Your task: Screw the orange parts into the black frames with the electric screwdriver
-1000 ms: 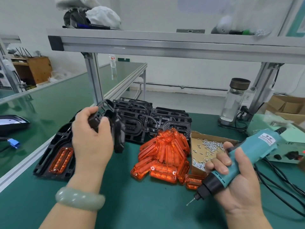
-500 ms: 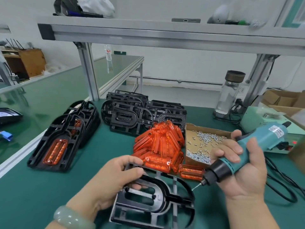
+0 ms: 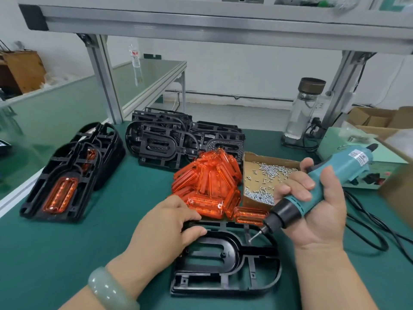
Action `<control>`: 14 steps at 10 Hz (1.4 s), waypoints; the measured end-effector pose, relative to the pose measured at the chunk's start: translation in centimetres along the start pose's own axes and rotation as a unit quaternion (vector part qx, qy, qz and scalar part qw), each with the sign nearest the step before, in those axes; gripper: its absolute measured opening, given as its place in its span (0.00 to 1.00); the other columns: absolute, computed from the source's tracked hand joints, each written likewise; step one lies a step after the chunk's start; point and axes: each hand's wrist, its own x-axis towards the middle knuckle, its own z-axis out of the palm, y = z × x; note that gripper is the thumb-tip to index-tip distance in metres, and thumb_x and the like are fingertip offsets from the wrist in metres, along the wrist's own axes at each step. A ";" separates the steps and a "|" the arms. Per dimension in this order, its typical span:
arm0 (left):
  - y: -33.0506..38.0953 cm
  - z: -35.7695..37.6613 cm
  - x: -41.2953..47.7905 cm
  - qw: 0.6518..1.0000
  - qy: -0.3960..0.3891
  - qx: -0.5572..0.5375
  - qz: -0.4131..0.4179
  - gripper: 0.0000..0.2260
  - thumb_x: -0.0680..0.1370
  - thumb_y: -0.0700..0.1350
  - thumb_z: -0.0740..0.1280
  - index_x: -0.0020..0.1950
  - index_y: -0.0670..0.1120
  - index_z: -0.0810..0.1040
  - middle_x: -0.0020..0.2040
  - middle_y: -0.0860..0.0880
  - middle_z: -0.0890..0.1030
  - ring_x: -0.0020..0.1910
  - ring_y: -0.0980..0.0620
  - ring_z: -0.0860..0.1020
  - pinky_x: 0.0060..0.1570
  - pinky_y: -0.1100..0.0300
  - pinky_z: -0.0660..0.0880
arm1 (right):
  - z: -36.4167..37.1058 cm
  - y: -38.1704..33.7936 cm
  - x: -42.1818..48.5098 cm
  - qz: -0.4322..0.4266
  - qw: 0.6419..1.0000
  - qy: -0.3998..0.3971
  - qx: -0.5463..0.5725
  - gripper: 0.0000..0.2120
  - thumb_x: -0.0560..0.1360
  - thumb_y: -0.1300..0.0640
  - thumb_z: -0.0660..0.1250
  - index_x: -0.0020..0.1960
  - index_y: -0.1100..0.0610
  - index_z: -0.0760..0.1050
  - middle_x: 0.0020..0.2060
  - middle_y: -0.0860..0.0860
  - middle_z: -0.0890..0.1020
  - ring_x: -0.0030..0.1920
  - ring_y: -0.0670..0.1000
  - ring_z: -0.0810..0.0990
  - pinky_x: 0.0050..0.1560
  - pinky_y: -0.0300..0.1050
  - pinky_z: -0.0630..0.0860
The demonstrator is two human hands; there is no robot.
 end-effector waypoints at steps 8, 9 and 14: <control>0.5 -0.8 5.7 0.998 0.008 0.065 -0.020 0.07 0.71 0.50 0.73 0.47 0.54 0.79 0.43 0.57 0.73 0.48 0.53 0.76 0.50 0.62 0.71 | 0.3 0.7 0.0 0.017 1.000 0.015 -0.009 0.09 0.75 0.47 0.58 0.49 0.52 0.72 0.27 0.43 0.69 0.23 0.40 0.69 0.33 0.36 0.75; 0.2 -1.8 5.5 0.998 0.042 0.021 -0.046 0.09 0.71 0.48 0.73 0.35 0.56 0.75 0.34 0.59 0.77 0.35 0.61 0.76 0.36 0.70 0.67 | 0.2 0.7 -0.1 0.019 1.000 0.011 -0.005 0.09 0.75 0.47 0.59 0.49 0.52 0.72 0.27 0.43 0.69 0.23 0.40 0.69 0.34 0.36 0.75; 1.0 -4.6 2.7 0.994 -0.101 -0.033 -0.035 0.08 0.72 0.49 0.72 0.32 0.58 0.80 0.33 0.67 0.79 0.32 0.68 0.75 0.30 0.74 0.67 | 0.3 0.9 -0.2 0.026 1.000 0.015 -0.005 0.10 0.75 0.47 0.58 0.48 0.52 0.72 0.26 0.43 0.69 0.23 0.40 0.69 0.33 0.35 0.74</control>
